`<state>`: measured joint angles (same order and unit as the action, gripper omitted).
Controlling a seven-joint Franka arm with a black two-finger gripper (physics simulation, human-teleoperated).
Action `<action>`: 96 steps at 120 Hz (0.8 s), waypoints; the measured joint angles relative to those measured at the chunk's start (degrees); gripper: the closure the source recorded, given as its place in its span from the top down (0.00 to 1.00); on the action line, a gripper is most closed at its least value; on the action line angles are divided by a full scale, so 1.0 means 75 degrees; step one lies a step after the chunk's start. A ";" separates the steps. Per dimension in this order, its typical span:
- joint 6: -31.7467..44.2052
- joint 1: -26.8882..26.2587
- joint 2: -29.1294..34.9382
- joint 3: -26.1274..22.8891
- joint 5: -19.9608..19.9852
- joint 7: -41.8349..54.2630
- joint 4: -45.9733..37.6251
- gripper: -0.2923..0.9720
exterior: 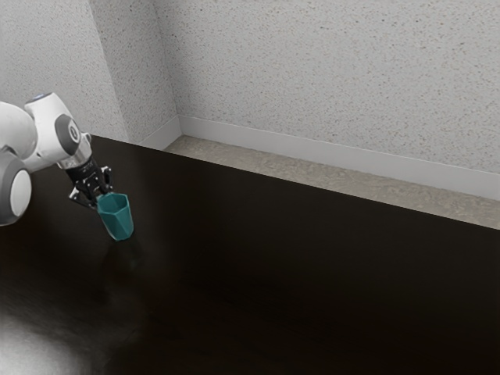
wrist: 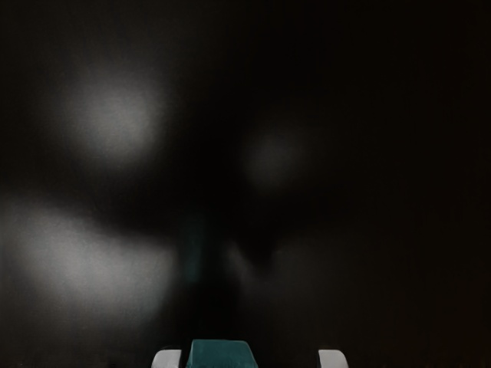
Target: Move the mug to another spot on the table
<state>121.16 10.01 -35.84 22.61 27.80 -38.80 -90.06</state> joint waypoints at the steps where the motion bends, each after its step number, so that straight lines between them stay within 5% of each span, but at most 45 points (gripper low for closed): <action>1: -0.0003 0.0000 0.0012 -0.0001 0.0006 -0.0005 -0.0003 0.30; 37: -0.0355 0.0377 0.0640 -0.0470 0.0644 -0.0118 -0.0426 0.25; 68: -0.2249 0.0894 0.1032 -0.1033 0.1019 -0.0168 -0.0588 0.20; 96: -0.2954 0.0798 0.2045 -0.1481 0.1010 -0.0179 -0.2082 0.18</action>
<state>99.01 16.00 -20.50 11.50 35.37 -40.14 -105.68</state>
